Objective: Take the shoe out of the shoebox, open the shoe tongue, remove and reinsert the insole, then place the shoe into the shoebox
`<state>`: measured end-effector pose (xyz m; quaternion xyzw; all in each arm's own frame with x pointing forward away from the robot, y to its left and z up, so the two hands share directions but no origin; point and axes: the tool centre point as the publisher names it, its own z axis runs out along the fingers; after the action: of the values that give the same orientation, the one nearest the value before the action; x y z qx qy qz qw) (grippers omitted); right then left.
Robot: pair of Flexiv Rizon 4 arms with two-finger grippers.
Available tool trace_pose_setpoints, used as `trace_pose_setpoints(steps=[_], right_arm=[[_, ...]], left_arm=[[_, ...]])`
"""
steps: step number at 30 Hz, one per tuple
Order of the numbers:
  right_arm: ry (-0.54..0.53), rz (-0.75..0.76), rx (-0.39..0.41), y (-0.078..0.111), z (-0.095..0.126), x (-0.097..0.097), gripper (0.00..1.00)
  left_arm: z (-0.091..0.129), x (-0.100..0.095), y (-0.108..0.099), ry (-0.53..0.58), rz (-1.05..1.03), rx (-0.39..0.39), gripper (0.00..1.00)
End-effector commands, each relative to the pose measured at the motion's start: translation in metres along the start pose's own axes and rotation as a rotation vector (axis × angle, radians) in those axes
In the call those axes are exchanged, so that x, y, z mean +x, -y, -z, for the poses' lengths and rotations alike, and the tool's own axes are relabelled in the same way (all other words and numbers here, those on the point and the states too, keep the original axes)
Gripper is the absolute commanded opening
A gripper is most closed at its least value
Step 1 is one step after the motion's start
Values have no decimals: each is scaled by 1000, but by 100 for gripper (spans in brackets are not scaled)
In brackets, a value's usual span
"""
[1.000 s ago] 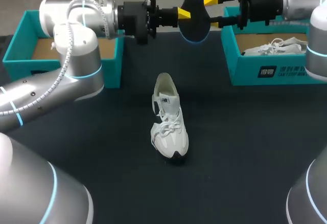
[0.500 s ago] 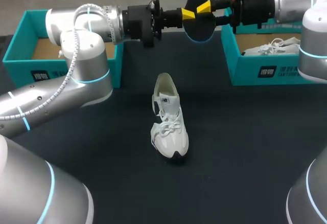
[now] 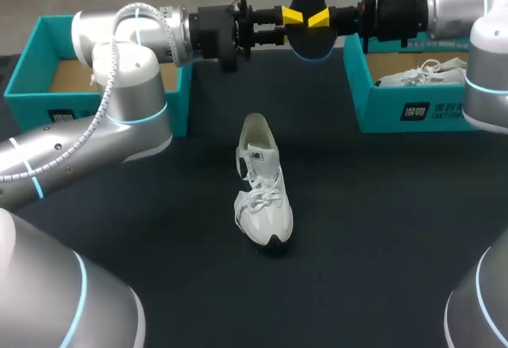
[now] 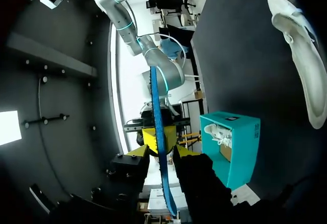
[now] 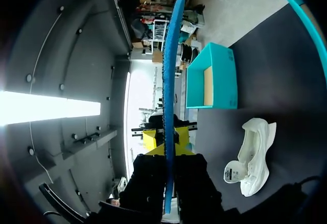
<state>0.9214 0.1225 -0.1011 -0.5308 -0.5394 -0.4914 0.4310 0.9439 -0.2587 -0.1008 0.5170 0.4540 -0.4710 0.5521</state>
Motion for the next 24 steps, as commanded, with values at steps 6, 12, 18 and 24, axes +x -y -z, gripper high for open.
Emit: trace_pose_setpoints(steps=[6,12,18,24], right_arm=[[16,23,-21,1,9,-3,0],[25,44,-37,-1,13,-4,0],[33,61,-40,1,15,-6,0],[39,60,-37,2,17,-8,0]], left_arm=[[38,1,-3,-84,-9,67,100],[64,0,-8,-143,-35,124,100],[92,-6,-16,-180,-91,263,100],[116,-7,-19,-274,-90,349,100]])
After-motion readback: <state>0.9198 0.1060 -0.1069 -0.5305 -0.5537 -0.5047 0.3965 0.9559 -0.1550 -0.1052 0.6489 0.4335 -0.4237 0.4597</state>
